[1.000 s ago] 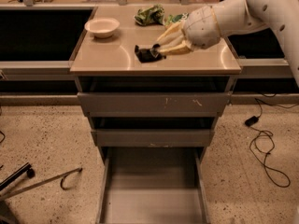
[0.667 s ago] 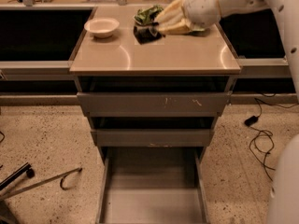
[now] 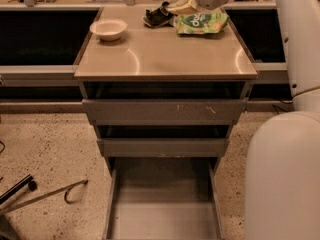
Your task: Pick rxbar chocolate from bottom drawer and place on counter
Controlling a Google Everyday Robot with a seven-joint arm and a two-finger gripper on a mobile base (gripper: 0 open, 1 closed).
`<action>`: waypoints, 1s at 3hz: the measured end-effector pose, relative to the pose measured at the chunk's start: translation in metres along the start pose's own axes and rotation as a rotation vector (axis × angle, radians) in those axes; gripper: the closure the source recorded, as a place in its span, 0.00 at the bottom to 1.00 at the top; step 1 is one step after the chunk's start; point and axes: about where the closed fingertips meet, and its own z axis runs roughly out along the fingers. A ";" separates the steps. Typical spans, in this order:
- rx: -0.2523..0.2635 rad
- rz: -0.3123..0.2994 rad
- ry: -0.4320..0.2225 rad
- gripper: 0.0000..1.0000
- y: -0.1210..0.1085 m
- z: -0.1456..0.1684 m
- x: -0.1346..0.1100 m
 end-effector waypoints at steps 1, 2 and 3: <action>0.045 0.039 0.023 1.00 -0.001 0.031 0.050; 0.048 0.117 -0.001 1.00 0.027 0.060 0.099; 0.041 0.166 -0.039 1.00 0.066 0.077 0.126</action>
Offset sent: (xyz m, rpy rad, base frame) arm 0.0741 -0.0322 -0.1778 0.1378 0.1380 -0.1171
